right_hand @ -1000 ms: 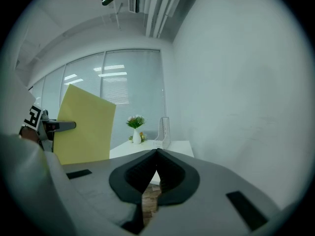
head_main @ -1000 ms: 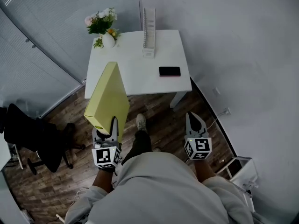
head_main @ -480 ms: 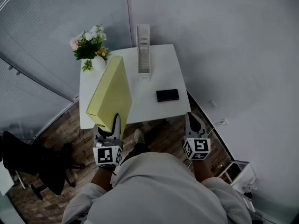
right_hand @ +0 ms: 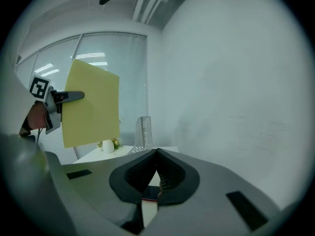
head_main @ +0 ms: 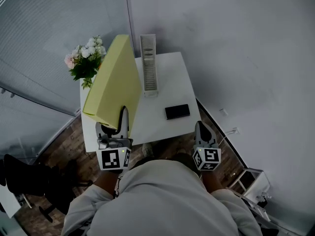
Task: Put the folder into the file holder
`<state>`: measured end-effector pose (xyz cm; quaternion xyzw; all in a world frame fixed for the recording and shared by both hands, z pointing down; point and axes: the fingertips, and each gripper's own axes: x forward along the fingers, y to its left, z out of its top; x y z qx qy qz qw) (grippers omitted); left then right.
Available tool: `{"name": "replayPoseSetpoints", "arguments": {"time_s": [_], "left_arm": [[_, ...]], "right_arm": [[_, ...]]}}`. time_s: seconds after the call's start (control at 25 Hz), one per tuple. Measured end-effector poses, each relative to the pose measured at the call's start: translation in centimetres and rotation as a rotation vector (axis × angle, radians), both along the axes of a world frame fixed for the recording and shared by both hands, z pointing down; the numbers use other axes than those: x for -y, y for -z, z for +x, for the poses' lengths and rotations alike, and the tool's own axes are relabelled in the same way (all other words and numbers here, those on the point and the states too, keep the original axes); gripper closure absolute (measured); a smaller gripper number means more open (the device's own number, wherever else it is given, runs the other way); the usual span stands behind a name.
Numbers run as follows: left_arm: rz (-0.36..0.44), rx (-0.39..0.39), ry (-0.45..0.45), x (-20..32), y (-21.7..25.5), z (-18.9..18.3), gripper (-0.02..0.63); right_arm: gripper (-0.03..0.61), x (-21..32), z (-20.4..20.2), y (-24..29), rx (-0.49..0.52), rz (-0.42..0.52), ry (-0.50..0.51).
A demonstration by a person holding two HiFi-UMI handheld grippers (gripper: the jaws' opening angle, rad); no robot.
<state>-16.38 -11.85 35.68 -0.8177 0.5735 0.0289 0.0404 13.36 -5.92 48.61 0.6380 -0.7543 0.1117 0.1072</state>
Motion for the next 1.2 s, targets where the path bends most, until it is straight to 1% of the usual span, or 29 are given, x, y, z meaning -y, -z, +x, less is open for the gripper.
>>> {"name": "replayPoseSetpoints", "arguments": {"time_s": [0.12, 0.24, 0.4, 0.56, 0.76, 0.92, 1.2], "left_arm": [[0.064, -0.024, 0.028, 2.9, 2.3, 1.5, 0.439], [0.123, -0.033, 0.071, 5.7, 3.6, 3.3, 0.439], [0.165, -0.031, 0.137, 8.9, 4.4, 5.9, 0.439], [0.177, -0.006, 0.198, 11.0, 4.6, 7.8, 0.437], [0.166, 0.009, 0.250, 13.6, 4.0, 9.3, 0.437], [0.165, 0.022, 0.275, 15.1, 3.8, 10.2, 0.437], [0.148, 0.037, 0.286, 17.2, 2.5, 11.4, 0.437]], "right_arm": [[0.566, 1.7, 1.2, -0.5, 0.009, -0.011, -0.001], [0.565, 3.5, 2.0, -0.8, 0.006, -0.007, 0.034], [0.565, 5.8, 4.7, -0.6, -0.013, -0.010, 0.070], [0.566, 7.8, 8.7, 0.0, -0.029, -0.005, 0.073], [0.565, 9.3, 12.8, -0.7, -0.034, -0.025, 0.056], [0.565, 10.0, 14.3, -1.2, -0.035, -0.037, 0.061], [0.566, 10.5, 16.6, -1.7, -0.042, -0.052, 0.046]]}}
